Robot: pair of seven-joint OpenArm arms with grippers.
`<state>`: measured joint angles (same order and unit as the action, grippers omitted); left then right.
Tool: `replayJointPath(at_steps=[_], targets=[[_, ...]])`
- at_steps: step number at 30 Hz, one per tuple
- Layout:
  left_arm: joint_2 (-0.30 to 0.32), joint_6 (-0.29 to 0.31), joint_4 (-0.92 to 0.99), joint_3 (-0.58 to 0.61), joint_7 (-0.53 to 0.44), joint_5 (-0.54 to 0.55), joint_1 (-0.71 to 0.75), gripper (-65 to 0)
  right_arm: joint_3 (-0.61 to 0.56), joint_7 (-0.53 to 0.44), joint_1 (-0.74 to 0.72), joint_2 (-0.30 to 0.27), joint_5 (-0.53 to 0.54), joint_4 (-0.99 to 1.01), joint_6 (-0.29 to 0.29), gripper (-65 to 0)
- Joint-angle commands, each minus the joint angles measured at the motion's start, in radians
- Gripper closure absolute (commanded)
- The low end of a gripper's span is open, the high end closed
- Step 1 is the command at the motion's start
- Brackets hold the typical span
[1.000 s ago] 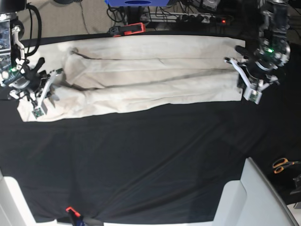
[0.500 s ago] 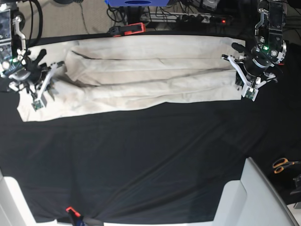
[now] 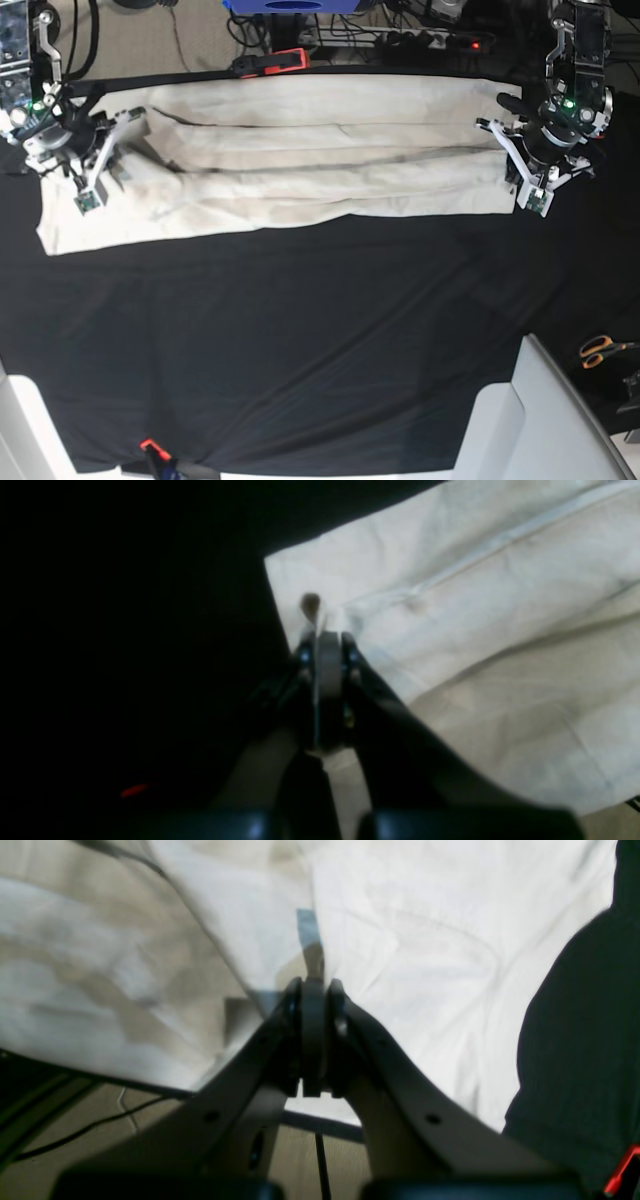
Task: Fold the T-shirt properly
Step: 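Hold both grippers on the strip ends, smoothing the fold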
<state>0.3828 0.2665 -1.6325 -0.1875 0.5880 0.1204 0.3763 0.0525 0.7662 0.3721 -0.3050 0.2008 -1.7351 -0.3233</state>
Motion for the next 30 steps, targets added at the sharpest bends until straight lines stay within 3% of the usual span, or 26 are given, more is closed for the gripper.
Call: replayJointPath(at_steps=[1, 10, 15, 27, 30], targets=[[0.015, -0.005, -0.015, -0.01, -0.015, -0.001, -0.003, 0.0, 0.005, -0.017, 0.005, 0.0, -0.001, -0.018, 0.002, 0.0], [0.018, -0.005, -0.015, -0.008, -0.015, -0.001, 0.005, 0.0, 0.005, -0.021, 0.008, 0.019, -0.001, 0.024, 0.002, 0.0], [0.018, -0.005, -0.013, -0.008, -0.015, -0.003, 0.006, 0.0, 0.005, -0.075, 0.005, 0.014, -0.001, 0.096, 0.002, 0.0], [0.037, -0.005, -0.013, 0.001, -0.01, -0.003, 0.006, 0.0, 0.005, -0.067, -0.009, 0.013, -0.001, 0.109, 0.002, -0.8], [0.034, -0.005, -0.005, 0.001, -0.012, -0.003, 0.006, 0.0, 0.005, -0.064, -0.009, 0.017, -0.001, 0.108, 0.002, -7.7]])
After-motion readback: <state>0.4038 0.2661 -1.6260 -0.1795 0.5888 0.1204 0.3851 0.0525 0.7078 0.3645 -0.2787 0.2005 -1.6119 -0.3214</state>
